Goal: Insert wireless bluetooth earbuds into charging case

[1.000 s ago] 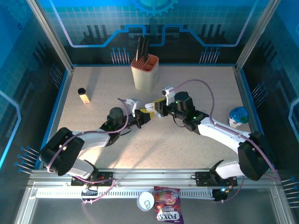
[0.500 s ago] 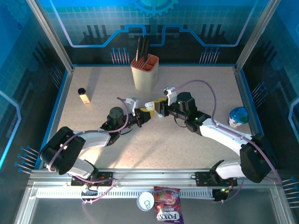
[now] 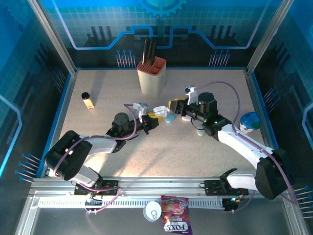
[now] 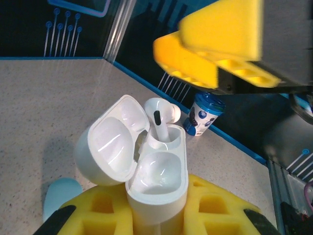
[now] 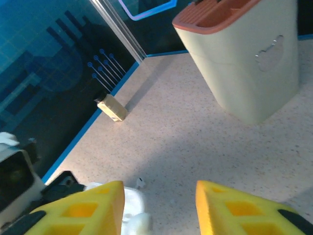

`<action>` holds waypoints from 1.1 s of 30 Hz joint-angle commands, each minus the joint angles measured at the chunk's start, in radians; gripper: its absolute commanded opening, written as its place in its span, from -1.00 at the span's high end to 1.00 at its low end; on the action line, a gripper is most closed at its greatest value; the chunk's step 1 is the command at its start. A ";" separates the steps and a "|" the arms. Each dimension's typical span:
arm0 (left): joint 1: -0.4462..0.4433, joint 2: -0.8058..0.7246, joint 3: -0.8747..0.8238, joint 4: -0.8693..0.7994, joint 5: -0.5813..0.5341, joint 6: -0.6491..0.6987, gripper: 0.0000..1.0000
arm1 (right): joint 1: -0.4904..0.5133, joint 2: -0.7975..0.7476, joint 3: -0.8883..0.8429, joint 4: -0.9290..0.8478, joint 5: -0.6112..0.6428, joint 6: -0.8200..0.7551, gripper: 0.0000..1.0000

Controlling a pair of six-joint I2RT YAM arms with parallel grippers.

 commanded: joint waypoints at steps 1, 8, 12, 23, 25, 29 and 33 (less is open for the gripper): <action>-0.005 0.010 -0.024 0.121 0.063 0.073 0.84 | -0.031 -0.019 -0.014 -0.060 -0.081 0.049 0.26; -0.006 0.029 -0.021 0.166 0.076 0.064 0.84 | -0.036 -0.025 -0.010 -0.134 -0.164 -0.003 0.44; -0.005 0.041 -0.014 0.177 0.075 0.054 0.84 | -0.036 -0.040 -0.016 -0.140 -0.183 -0.016 0.46; -0.006 0.052 -0.005 0.172 0.076 0.048 0.84 | -0.020 -0.039 0.002 -0.172 -0.202 -0.042 0.47; -0.006 0.053 -0.004 0.166 0.079 0.048 0.84 | -0.014 -0.031 0.009 -0.178 -0.207 -0.046 0.47; -0.005 0.056 -0.004 0.163 0.076 0.048 0.84 | 0.003 -0.023 0.021 -0.188 -0.209 -0.058 0.47; -0.006 0.059 -0.006 0.163 0.074 0.049 0.84 | 0.014 -0.030 0.025 -0.196 -0.198 -0.068 0.45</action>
